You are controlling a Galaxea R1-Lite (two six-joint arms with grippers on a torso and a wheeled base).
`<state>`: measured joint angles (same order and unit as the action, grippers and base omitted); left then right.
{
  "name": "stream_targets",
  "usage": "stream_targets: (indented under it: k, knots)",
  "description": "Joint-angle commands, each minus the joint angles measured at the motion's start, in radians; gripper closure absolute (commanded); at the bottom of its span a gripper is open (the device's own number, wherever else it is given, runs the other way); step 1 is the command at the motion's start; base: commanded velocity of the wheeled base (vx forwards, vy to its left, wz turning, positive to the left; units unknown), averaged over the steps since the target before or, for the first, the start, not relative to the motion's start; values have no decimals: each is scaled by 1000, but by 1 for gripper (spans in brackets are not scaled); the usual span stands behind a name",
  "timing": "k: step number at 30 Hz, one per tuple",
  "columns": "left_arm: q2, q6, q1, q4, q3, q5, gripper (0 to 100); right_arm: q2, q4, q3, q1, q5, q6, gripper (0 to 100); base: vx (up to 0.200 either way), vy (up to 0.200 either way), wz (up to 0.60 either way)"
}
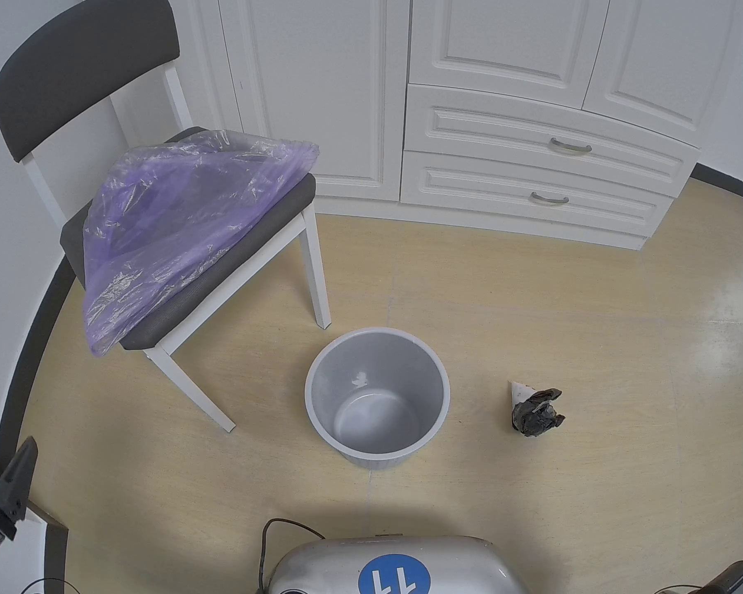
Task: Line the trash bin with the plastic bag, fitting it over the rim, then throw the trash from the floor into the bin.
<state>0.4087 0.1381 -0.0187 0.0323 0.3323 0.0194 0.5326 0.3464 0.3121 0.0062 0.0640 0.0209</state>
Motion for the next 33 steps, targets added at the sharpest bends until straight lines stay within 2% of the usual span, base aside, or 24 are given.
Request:
stream_targets:
  k: [1, 5, 9, 13, 16, 21, 28, 33]
  knots:
    - [220, 72, 2, -5, 100, -62, 0, 222, 59, 122, 6, 5, 19, 0, 0, 0, 0]
    - [260, 104, 2, -5, 129, -76, 0, 259, 65, 153, 63, 0, 33, 0, 0, 0, 0]
    - [314, 172, 3, -5, 174, -128, 0, 280, 63, 173, 109, -1, 31, 0, 0, 0, 0]
    - [378, 252, 2, -3, 197, -168, 0, 290, 65, 182, 107, -10, 27, 0, 0, 0, 0]
    - [441, 299, 2, -3, 212, -183, 0, 320, 65, 206, 104, -47, 1, 0, 0, 0, 0]
    - [552, 328, -6, -3, 223, -185, 0, 356, 65, 211, 109, -107, -19, 0, 0, 0, 0]
    - [662, 377, -7, -2, 241, -205, 0, 360, 63, 208, 109, -109, -12, 0, 0, 0, 0]
    - [808, 403, -9, 26, 269, -239, 0, 377, 65, 212, 109, -107, 5, 0, 0, 0, 0]
